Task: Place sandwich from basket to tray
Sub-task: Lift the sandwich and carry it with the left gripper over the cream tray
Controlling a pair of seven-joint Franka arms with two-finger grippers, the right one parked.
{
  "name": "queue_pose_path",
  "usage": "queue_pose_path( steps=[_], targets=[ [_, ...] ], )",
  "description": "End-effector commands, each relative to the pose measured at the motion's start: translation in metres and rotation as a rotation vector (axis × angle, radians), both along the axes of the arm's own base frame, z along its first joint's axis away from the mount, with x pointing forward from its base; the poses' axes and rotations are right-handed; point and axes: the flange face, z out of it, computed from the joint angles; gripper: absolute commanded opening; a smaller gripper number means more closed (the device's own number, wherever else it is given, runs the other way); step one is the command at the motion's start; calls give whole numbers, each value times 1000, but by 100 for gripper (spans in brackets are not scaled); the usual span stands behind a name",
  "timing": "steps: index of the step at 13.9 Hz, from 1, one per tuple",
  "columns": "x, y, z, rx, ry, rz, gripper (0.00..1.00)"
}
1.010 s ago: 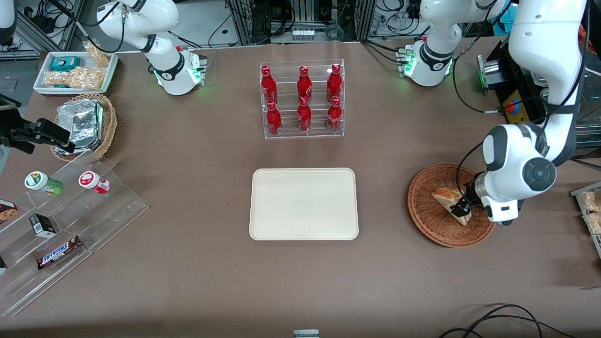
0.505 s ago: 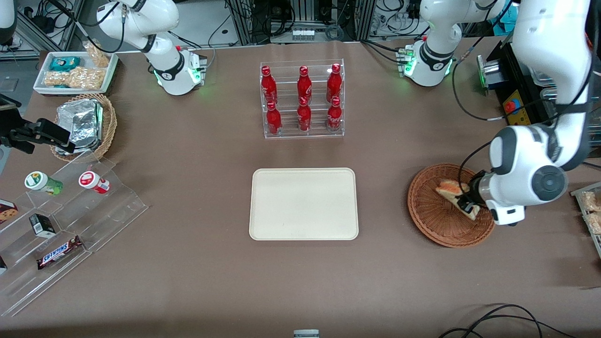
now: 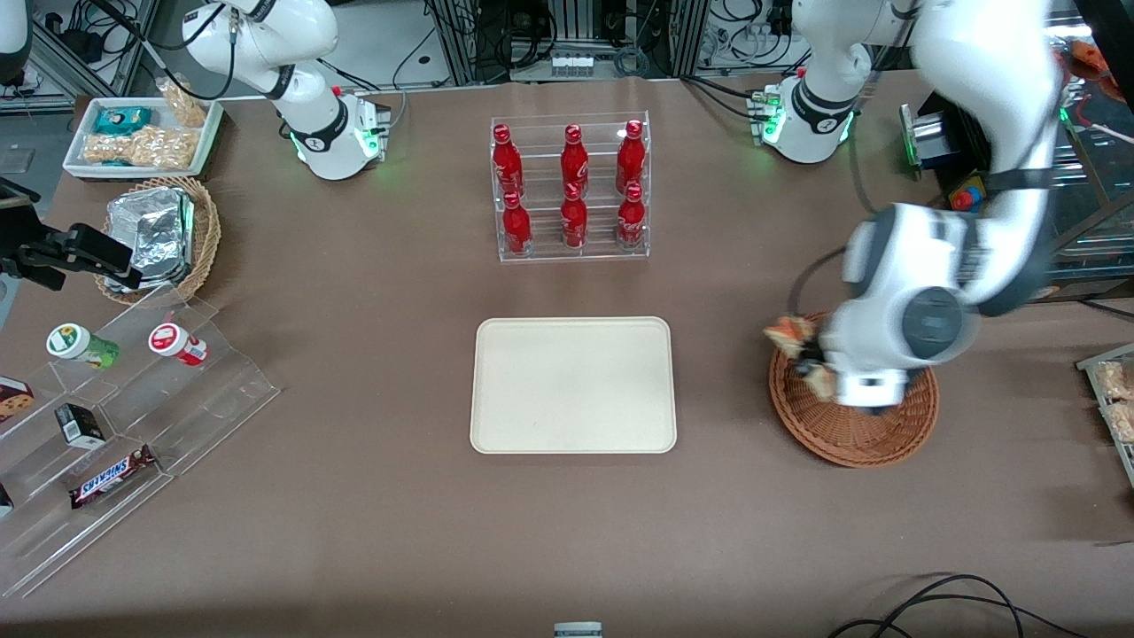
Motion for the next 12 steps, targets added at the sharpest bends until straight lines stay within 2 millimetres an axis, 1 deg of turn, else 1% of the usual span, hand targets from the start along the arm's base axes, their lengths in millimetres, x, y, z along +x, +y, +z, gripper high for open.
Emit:
queue_pose_path(
  steps=[1, 2, 3, 4, 6, 7, 8, 10, 12],
  targets=[
    [-8, -84, -25, -32, -32, -231, 7],
    [0, -103, -32, -48, -39, -251, 9],
    [4, -134, -35, -94, -46, -267, 10],
    [0, -163, -38, -136, -42, -289, 10],
    [-13, -207, -47, -173, -47, -335, 7],
    [-21, -230, -53, -196, -80, -377, 6],
    [-27, -246, -58, -215, -118, -407, 5],
    [-36, -270, -78, -235, -166, -474, 4],
    [-42, -283, -93, -246, -184, -490, 4]
  ],
)
